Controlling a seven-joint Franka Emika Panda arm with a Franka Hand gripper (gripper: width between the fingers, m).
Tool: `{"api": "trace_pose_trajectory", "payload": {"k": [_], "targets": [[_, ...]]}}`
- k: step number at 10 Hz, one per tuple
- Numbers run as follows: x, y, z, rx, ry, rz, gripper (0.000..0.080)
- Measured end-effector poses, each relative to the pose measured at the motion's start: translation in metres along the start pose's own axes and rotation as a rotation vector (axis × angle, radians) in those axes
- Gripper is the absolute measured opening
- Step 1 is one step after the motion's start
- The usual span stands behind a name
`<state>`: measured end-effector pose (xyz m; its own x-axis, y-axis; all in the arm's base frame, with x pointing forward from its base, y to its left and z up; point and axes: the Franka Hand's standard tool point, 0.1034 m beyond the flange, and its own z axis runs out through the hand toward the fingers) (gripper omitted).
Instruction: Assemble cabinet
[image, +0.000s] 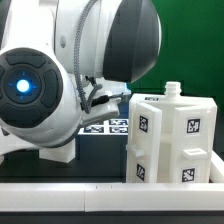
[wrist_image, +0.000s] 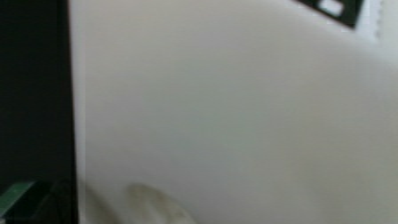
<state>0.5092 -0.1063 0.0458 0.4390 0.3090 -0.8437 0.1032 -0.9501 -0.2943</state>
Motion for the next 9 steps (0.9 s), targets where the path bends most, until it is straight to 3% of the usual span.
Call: {"api": "trace_pose_trajectory", "payload": {"k": [2, 4, 6, 9], "targets": [[0.002, 0.000, -0.001, -0.003, 0.011, -0.005, 0.0795], [0.002, 0.002, -0.011, -0.025, 0.056, -0.024, 0.0795], [0.012, 0.007, -0.040, -0.060, 0.253, -0.036, 0.0795], [0.001, 0.006, -0.052, -0.064, 0.406, -0.031, 0.0795]]}}
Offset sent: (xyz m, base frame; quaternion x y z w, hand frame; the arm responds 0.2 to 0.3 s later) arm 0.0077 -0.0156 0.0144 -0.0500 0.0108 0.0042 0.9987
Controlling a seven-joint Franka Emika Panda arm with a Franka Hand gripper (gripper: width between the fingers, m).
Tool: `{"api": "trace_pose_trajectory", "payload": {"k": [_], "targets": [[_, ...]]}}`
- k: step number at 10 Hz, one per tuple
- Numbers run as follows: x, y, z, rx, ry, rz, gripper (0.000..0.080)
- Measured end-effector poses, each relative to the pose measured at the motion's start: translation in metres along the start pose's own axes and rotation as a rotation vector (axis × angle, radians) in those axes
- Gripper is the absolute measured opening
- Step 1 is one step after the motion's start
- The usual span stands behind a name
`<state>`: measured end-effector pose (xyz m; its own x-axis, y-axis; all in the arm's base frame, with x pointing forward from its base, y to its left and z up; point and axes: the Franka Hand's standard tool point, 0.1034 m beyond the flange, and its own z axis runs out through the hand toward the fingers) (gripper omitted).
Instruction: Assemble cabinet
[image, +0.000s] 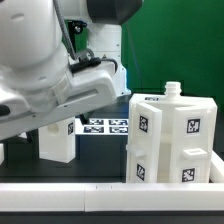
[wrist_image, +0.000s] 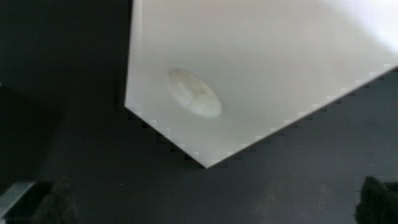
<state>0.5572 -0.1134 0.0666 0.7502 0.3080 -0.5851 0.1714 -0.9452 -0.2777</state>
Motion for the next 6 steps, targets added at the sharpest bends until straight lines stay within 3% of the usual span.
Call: {"api": "trace_pose_trajectory", "payload": {"k": [1, 3, 4, 6], "targets": [[0.003, 0.004, -0.012, -0.011, 0.106, -0.004, 0.0795], [-0.014, 0.002, -0.033, -0.046, 0.255, 0.000, 0.0795], [-0.030, -0.002, -0.038, -0.070, 0.319, 0.012, 0.0795], [-0.039, -0.011, -0.036, -0.096, 0.415, 0.051, 0.0795]]}}
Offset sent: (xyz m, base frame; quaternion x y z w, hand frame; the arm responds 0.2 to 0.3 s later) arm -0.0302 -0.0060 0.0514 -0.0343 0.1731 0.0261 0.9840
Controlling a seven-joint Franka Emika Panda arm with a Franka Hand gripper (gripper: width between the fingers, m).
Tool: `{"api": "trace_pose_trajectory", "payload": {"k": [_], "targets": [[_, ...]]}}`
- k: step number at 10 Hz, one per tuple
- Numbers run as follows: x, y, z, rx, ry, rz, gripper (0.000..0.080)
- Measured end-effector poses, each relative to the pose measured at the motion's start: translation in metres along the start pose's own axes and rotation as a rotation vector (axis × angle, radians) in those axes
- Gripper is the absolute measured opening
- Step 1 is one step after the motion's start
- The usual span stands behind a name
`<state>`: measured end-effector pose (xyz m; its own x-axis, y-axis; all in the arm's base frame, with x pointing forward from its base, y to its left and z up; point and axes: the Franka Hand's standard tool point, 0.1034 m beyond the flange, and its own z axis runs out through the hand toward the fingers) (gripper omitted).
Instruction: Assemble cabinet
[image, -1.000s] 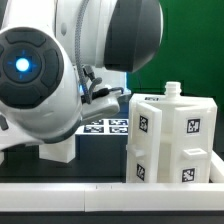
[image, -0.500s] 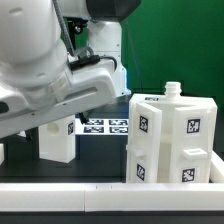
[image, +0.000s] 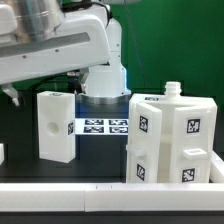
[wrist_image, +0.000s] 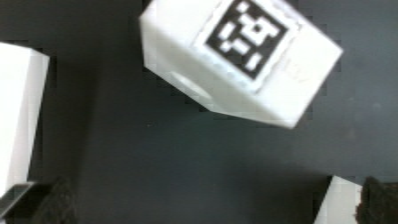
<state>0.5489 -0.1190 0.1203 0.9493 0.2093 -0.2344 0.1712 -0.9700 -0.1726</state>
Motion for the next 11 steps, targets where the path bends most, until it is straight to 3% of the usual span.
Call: {"api": "trace_pose_trajectory", "payload": {"k": [2, 3, 4, 7, 8, 10, 11], "targets": [[0.007, 0.009, 0.000, -0.017, 0.137, -0.012, 0.0795], [0.010, 0.012, 0.000, -0.048, 0.194, -0.049, 0.0795], [0.015, 0.016, 0.000, -0.121, 0.302, -0.148, 0.0795], [0.003, 0.033, 0.006, -0.173, 0.429, -0.023, 0.0795], [0.002, 0.024, 0.006, -0.170, 0.454, 0.052, 0.0795], [0.008, 0.016, 0.000, -0.258, 0.526, -0.045, 0.0795], [0.007, 0.016, 0.001, -0.249, 0.523, -0.025, 0.0795]]}}
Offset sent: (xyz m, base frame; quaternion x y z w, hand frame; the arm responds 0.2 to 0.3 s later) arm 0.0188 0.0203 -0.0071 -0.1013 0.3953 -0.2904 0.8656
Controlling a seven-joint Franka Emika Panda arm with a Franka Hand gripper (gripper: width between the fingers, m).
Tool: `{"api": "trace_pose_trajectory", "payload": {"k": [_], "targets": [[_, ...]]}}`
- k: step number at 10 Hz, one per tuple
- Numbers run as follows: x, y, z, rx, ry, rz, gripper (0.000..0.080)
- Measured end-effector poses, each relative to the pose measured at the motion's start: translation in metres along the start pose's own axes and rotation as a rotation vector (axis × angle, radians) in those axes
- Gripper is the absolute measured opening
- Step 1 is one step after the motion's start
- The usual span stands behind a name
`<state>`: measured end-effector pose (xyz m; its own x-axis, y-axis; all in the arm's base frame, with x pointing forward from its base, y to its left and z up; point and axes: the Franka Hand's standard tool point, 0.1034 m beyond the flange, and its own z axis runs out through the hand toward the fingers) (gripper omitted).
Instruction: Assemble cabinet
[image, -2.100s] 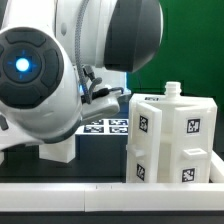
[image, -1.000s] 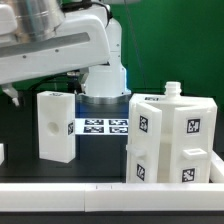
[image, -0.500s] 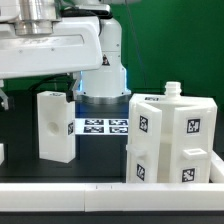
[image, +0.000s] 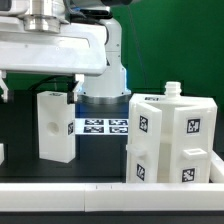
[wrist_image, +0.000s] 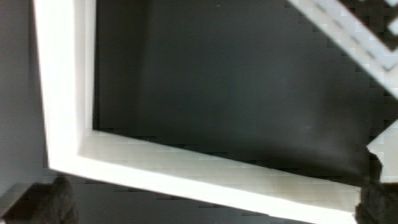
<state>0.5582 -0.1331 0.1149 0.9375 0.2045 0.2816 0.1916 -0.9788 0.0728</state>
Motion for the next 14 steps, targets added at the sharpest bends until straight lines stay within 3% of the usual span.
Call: {"api": "trace_pose_trajectory", "payload": {"k": [2, 3, 5, 6, 8, 10, 13, 14], "targets": [[0.005, -0.010, -0.002, 0.004, 0.005, 0.166, 0.0795], [0.003, -0.014, -0.005, 0.019, -0.007, 0.342, 0.0795], [-0.002, -0.011, -0.012, 0.086, -0.060, 0.517, 0.0795], [-0.011, -0.001, -0.008, 0.063, -0.030, 0.471, 0.0795], [-0.012, -0.004, -0.006, 0.068, -0.041, 0.485, 0.0795], [-0.033, -0.004, -0.002, 0.105, -0.129, 0.626, 0.0795], [-0.045, -0.035, -0.010, 0.137, -0.238, 0.771, 0.0795], [-0.045, -0.039, -0.009, 0.138, -0.241, 0.776, 0.0795]]}}
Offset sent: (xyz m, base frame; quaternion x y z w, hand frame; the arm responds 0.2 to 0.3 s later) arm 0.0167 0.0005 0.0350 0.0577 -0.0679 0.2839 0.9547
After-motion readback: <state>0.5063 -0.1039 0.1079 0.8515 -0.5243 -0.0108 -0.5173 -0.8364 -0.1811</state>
